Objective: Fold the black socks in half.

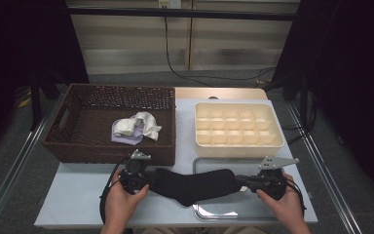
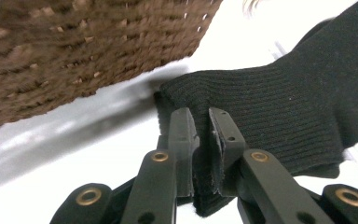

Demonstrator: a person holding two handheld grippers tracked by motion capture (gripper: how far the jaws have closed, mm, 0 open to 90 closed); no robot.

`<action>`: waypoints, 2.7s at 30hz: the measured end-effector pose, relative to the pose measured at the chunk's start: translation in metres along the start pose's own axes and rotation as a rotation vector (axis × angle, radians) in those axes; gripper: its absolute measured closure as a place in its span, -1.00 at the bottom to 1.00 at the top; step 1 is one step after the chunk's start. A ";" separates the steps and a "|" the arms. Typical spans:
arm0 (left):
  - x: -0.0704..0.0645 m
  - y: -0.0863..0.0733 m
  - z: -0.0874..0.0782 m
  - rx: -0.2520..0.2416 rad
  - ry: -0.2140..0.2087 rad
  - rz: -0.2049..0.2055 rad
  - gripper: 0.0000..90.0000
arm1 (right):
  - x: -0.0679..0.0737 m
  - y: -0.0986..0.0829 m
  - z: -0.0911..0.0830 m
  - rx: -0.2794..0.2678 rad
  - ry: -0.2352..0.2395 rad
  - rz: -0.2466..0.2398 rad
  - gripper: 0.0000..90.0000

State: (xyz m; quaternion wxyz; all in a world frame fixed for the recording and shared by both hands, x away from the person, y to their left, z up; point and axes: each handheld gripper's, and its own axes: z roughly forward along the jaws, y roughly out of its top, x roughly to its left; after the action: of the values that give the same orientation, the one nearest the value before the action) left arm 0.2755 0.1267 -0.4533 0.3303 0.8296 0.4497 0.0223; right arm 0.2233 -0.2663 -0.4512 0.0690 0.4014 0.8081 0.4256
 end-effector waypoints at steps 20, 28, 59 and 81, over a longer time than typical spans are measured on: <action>-0.012 0.004 -0.003 -0.044 0.050 0.086 0.60 | -0.002 -0.007 0.021 0.030 -0.010 -0.020 0.77; -0.009 0.000 0.009 0.004 0.065 0.106 0.72 | -0.020 -0.008 0.006 -0.026 -0.099 0.014 0.67; -0.010 -0.002 0.010 -0.007 0.077 0.113 0.76 | 0.007 0.004 0.034 0.015 -0.038 -0.069 0.50; -0.010 -0.002 0.010 -0.002 0.082 0.116 0.76 | 0.012 0.003 0.042 0.055 -0.105 -0.105 0.73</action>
State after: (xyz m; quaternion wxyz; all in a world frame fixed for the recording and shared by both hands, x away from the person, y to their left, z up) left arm 0.2710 0.1146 -0.4597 0.3105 0.8524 0.4138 0.0757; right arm 0.2365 -0.2306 -0.4723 0.1224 0.3820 0.8346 0.3776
